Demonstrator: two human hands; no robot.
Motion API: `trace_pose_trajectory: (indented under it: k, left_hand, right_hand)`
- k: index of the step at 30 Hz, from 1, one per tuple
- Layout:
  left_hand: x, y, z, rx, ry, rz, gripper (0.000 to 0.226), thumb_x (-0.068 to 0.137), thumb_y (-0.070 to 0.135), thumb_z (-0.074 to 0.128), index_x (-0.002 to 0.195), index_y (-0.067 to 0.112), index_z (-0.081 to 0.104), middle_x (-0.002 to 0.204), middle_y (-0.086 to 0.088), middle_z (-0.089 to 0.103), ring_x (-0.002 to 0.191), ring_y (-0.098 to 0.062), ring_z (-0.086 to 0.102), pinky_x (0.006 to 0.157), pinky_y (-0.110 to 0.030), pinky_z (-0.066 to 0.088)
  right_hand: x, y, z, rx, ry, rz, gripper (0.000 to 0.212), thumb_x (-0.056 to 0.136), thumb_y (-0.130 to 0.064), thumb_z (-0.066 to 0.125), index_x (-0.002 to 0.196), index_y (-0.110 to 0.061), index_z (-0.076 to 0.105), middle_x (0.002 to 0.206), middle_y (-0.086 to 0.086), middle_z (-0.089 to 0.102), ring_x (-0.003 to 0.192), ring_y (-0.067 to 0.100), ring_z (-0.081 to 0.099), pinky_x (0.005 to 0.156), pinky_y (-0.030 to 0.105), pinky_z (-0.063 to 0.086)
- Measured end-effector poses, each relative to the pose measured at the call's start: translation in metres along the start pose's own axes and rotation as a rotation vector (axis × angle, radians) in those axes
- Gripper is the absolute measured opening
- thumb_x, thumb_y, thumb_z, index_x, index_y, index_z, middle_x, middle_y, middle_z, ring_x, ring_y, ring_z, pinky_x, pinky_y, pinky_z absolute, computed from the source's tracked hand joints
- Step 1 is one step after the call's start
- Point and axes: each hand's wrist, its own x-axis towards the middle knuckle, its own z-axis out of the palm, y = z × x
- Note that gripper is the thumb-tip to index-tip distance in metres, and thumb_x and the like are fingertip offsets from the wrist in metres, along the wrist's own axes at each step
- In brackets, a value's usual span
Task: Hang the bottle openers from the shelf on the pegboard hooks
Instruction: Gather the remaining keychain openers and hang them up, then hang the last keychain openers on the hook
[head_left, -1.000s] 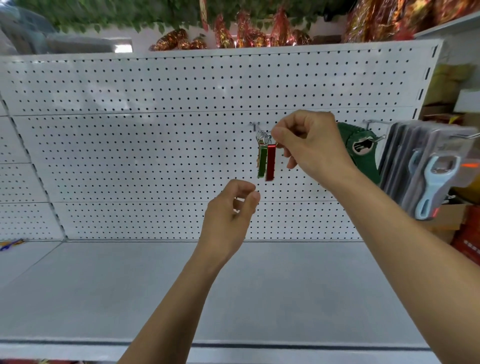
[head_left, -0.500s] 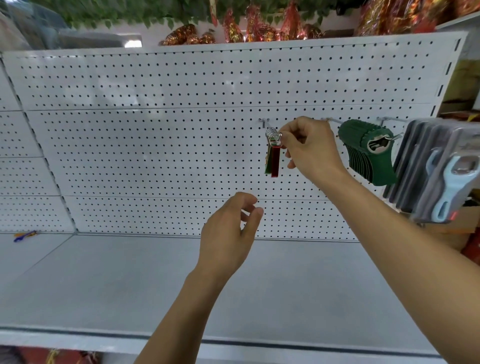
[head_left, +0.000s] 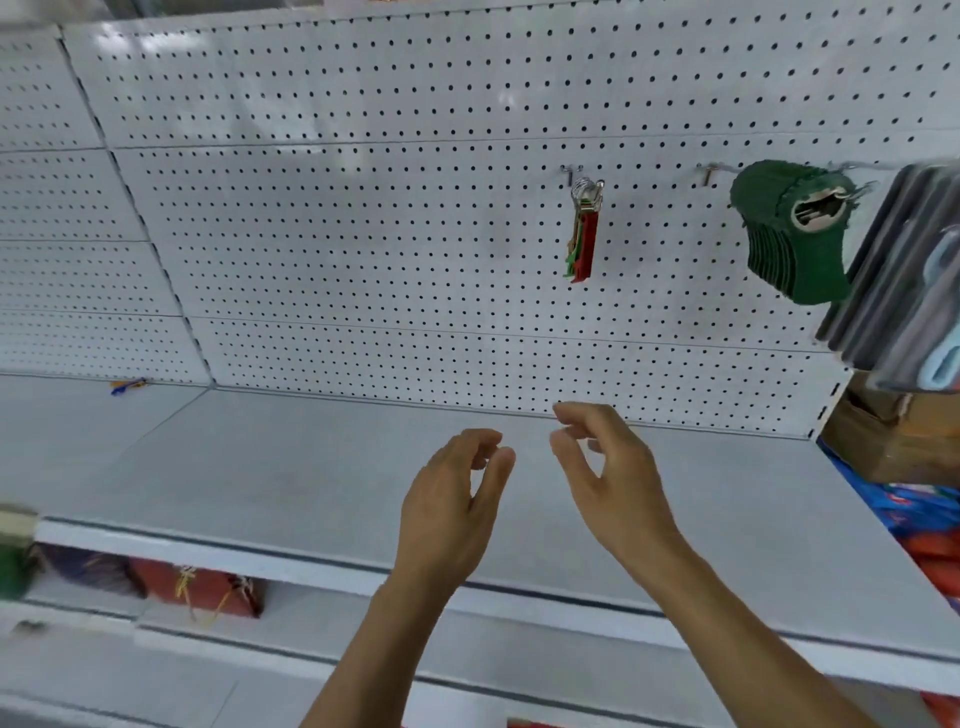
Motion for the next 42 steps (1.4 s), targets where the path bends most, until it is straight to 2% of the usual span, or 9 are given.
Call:
trace_pose_trajectory:
  k: [6,9,13,16,23,28,34,39,42]
  left_hand:
    - [-0.049,-0.053,-0.009,0.029,-0.083,-0.115,0.046,0.093,0.053,0.04,0.123,0.023,0.058,0.115,0.011,0.065,0.1,-0.001,0.059,0.083,-0.017,0.045]
    - [-0.065,-0.086,-0.027,0.037,-0.09,-0.201,0.038,0.095,0.048,0.045,0.121,0.023,0.058,0.114,0.01,0.066,0.098,-0.002,0.06,0.077,-0.013,0.043]
    - [-0.082,-0.139,-0.065,0.032,-0.098,-0.321,0.031,0.096,0.043,0.05,0.12,0.024,0.058,0.109,0.01,0.067,0.097,-0.003,0.061,0.075,-0.012,0.042]
    - [-0.093,-0.184,-0.108,0.03,-0.096,-0.375,0.031,0.096,0.04,0.051,0.119,0.022,0.058,0.106,0.009,0.066,0.096,-0.005,0.063,0.079,-0.019,0.049]
    - [-0.1,-0.303,-0.232,0.128,-0.107,-0.468,0.024,0.095,0.037,0.055,0.114,0.023,0.06,0.099,0.009,0.068,0.088,-0.007,0.064,0.078,-0.026,0.054]
    - [-0.084,-0.361,-0.307,0.159,-0.104,-0.479,0.024,0.096,0.036,0.054,0.114,0.021,0.059,0.094,0.01,0.066,0.084,-0.006,0.062,0.074,-0.021,0.051]
    - [-0.046,-0.419,-0.357,0.153,-0.062,-0.489,0.022,0.095,0.033,0.055,0.112,0.02,0.061,0.095,0.007,0.068,0.086,-0.009,0.064,0.078,-0.029,0.054]
    - [0.0,-0.465,-0.383,0.103,-0.054,-0.504,0.022,0.097,0.032,0.053,0.115,0.02,0.059,0.095,0.006,0.068,0.089,-0.011,0.065,0.081,-0.03,0.055]
    - [0.035,-0.497,-0.398,0.098,-0.061,-0.483,0.024,0.097,0.034,0.052,0.118,0.022,0.057,0.101,0.008,0.066,0.09,-0.006,0.062,0.076,-0.019,0.052]
  right_hand:
    - [-0.053,0.011,0.05,-0.006,-0.185,0.067,0.028,0.096,-0.029,0.053,0.123,-0.024,0.057,0.12,-0.014,0.06,0.105,0.001,0.058,0.095,0.032,0.049]
    - [-0.067,0.006,0.08,-0.048,-0.284,0.092,0.028,0.096,-0.03,0.053,0.124,-0.025,0.056,0.119,-0.014,0.06,0.102,0.001,0.058,0.092,0.029,0.049]
    - [-0.077,-0.007,0.13,-0.101,-0.447,0.165,0.027,0.095,-0.031,0.054,0.122,-0.027,0.056,0.116,-0.014,0.061,0.099,0.004,0.059,0.089,0.028,0.05]
    - [-0.083,-0.027,0.183,-0.112,-0.522,0.192,0.024,0.095,-0.03,0.054,0.118,-0.027,0.057,0.111,-0.013,0.062,0.093,0.006,0.06,0.085,0.03,0.051]
    - [-0.096,-0.105,0.341,-0.053,-0.601,0.222,0.025,0.093,-0.031,0.056,0.117,-0.027,0.059,0.106,-0.013,0.062,0.089,0.009,0.061,0.086,0.036,0.052]
    - [-0.089,-0.155,0.427,0.013,-0.604,0.208,0.021,0.092,-0.025,0.057,0.113,-0.024,0.06,0.107,-0.009,0.066,0.093,0.011,0.064,0.084,0.034,0.054]
    - [-0.059,-0.184,0.5,0.049,-0.609,0.199,0.022,0.093,-0.025,0.058,0.114,-0.026,0.061,0.104,-0.013,0.064,0.092,0.007,0.063,0.081,0.025,0.052]
    - [-0.016,-0.189,0.556,0.043,-0.622,0.195,0.022,0.095,-0.03,0.055,0.116,-0.027,0.059,0.105,-0.014,0.063,0.095,0.006,0.062,0.071,0.013,0.048]
    - [0.019,-0.192,0.594,0.067,-0.604,0.192,0.023,0.094,-0.028,0.056,0.116,-0.025,0.062,0.104,-0.014,0.064,0.094,0.006,0.062,0.082,0.026,0.053]
